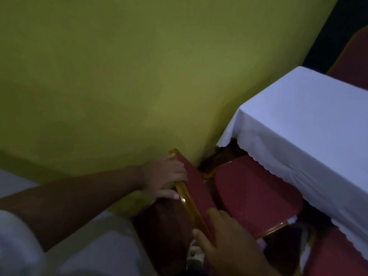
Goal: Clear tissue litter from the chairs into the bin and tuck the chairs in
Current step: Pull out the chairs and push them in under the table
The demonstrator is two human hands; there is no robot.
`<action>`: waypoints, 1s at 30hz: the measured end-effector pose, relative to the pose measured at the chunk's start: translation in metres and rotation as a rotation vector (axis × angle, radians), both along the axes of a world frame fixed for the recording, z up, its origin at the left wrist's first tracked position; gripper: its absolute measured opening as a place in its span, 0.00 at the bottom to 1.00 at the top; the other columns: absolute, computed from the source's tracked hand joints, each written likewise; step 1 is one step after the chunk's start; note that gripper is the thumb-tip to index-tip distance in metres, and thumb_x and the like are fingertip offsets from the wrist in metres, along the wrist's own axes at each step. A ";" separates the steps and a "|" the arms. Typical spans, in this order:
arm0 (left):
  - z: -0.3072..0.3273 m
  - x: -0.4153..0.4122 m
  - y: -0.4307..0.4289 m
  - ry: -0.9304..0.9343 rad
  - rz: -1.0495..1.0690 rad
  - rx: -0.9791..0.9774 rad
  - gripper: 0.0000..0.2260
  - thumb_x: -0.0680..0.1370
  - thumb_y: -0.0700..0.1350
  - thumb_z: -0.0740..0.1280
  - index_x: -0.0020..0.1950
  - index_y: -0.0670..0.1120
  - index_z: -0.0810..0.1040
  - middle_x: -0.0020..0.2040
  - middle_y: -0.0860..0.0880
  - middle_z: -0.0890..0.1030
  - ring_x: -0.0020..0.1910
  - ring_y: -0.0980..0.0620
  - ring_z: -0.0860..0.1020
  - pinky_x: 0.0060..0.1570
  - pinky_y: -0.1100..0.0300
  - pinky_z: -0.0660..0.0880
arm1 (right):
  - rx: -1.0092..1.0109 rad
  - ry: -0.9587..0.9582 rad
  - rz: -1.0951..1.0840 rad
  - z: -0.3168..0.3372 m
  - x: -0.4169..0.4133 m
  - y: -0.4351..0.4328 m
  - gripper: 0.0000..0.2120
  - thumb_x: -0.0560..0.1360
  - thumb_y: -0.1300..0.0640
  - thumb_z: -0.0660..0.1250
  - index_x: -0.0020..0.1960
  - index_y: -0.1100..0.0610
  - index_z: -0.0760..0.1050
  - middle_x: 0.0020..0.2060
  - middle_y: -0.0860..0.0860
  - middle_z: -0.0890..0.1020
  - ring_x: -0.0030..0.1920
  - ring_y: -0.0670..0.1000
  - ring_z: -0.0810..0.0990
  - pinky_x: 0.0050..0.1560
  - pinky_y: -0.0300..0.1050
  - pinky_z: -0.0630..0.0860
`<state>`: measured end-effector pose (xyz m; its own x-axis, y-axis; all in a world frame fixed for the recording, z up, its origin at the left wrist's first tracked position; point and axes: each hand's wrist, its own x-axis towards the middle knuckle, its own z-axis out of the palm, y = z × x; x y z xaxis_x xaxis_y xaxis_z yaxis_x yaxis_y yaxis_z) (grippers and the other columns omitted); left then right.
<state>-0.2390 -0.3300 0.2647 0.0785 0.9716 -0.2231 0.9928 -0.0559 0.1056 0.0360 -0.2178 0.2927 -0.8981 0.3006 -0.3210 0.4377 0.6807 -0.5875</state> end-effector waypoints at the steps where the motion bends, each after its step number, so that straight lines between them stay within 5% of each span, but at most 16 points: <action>1: -0.004 -0.011 0.005 -0.004 -0.051 0.006 0.26 0.78 0.67 0.58 0.66 0.50 0.72 0.67 0.49 0.75 0.71 0.47 0.68 0.73 0.37 0.59 | -0.007 -0.011 0.026 -0.006 -0.015 -0.004 0.22 0.72 0.30 0.57 0.59 0.42 0.63 0.53 0.42 0.72 0.53 0.46 0.74 0.51 0.50 0.75; 5: -0.021 -0.034 0.024 -0.087 -0.167 0.046 0.27 0.77 0.68 0.57 0.60 0.45 0.73 0.60 0.45 0.77 0.61 0.44 0.75 0.71 0.41 0.61 | 0.025 -0.040 0.021 -0.025 -0.054 -0.009 0.20 0.73 0.32 0.60 0.56 0.44 0.61 0.53 0.44 0.73 0.50 0.48 0.75 0.47 0.49 0.76; 9: -0.040 -0.037 0.030 -0.149 -0.218 0.163 0.30 0.78 0.69 0.50 0.53 0.42 0.72 0.51 0.42 0.76 0.48 0.42 0.74 0.56 0.46 0.70 | 0.092 -0.028 0.026 -0.034 -0.067 -0.007 0.19 0.75 0.34 0.60 0.55 0.47 0.62 0.53 0.45 0.74 0.52 0.49 0.75 0.42 0.48 0.72; 19: -0.054 -0.013 0.033 -0.118 -0.211 0.322 0.31 0.77 0.70 0.49 0.50 0.44 0.73 0.45 0.45 0.75 0.41 0.45 0.72 0.46 0.48 0.71 | 0.140 -0.017 0.108 -0.043 -0.054 0.010 0.19 0.73 0.43 0.63 0.58 0.49 0.62 0.55 0.55 0.76 0.52 0.61 0.77 0.45 0.53 0.74; 27: -0.060 0.057 0.065 -0.096 -0.109 0.422 0.28 0.77 0.69 0.54 0.49 0.45 0.75 0.43 0.47 0.75 0.40 0.46 0.73 0.43 0.48 0.69 | 0.395 0.043 -0.050 -0.054 0.022 0.040 0.17 0.71 0.34 0.62 0.49 0.45 0.68 0.38 0.46 0.77 0.36 0.48 0.79 0.27 0.45 0.76; 30: -0.056 0.079 0.083 -0.102 -0.056 0.412 0.29 0.77 0.71 0.52 0.48 0.47 0.74 0.43 0.48 0.74 0.39 0.47 0.72 0.42 0.48 0.71 | 0.462 0.073 -0.137 -0.059 0.044 0.055 0.21 0.75 0.29 0.55 0.49 0.45 0.71 0.38 0.43 0.77 0.37 0.45 0.77 0.30 0.41 0.77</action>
